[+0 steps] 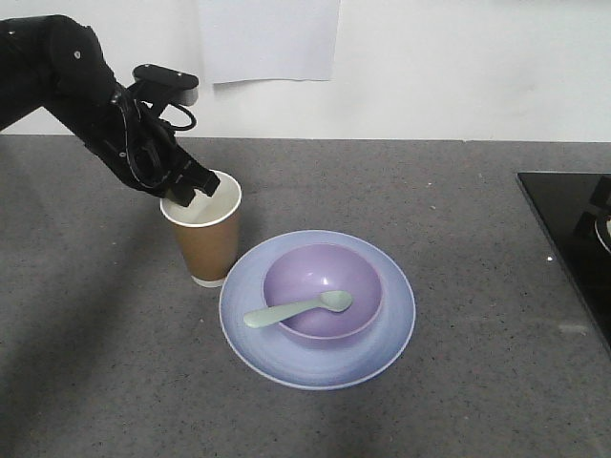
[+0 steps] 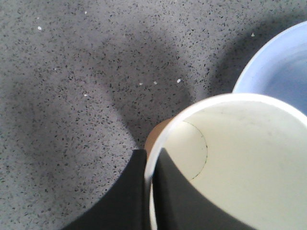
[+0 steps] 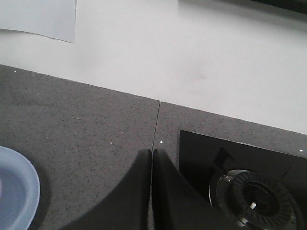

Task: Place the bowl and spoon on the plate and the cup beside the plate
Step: 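Set the cup down beside the plate and release it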

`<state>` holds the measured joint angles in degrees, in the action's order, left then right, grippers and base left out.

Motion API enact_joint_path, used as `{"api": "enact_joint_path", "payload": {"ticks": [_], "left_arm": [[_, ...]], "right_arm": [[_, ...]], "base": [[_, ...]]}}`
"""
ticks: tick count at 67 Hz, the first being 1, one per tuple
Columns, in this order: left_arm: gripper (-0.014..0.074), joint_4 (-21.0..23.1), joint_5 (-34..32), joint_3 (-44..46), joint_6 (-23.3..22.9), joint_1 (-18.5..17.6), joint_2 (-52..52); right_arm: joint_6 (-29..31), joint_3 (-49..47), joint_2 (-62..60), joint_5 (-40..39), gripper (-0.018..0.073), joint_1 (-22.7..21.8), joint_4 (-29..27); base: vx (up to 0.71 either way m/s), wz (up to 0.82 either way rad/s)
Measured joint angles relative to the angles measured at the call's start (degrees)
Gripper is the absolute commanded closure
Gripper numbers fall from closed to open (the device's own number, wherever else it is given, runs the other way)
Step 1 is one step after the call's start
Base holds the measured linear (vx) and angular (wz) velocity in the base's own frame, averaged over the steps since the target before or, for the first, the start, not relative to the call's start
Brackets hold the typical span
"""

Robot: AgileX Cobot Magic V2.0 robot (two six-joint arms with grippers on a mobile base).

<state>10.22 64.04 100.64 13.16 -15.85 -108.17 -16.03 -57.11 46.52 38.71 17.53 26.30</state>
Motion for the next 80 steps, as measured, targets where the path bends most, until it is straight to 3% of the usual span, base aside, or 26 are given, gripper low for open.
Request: {"api": "enact_joint_path", "payload": {"ticks": [18,30,42,59,80], "left_arm": [[0.0442,0.0,0.0,0.0,0.0,0.0,-0.6],[0.0238,0.0,0.2,0.0,0.0,0.0,-0.8],[0.0125,-0.1,0.3,0.0,-0.1,0.0,-0.8],[0.0114,-0.2,1.4,0.7,-0.1,0.0,-0.9],[0.0129,-0.4,2.9,8.8,-0.9,0.0,0.7]], "right_arm": [[0.0,0.0,0.0,0.0,0.0565,0.0,0.0],[0.1,0.0,0.0,0.0,0.0565,0.0,0.0],[0.1,0.0,0.0,0.0,0.0565,0.0,0.0],[0.1,0.0,0.0,0.3,0.0565,0.0,0.0],[0.1,0.0,0.0,0.4,0.0565,0.0,0.0]], "base": [[0.0,0.0],[0.0,0.0],[0.0,0.0],[0.0,0.0],[0.0,0.0]]}}
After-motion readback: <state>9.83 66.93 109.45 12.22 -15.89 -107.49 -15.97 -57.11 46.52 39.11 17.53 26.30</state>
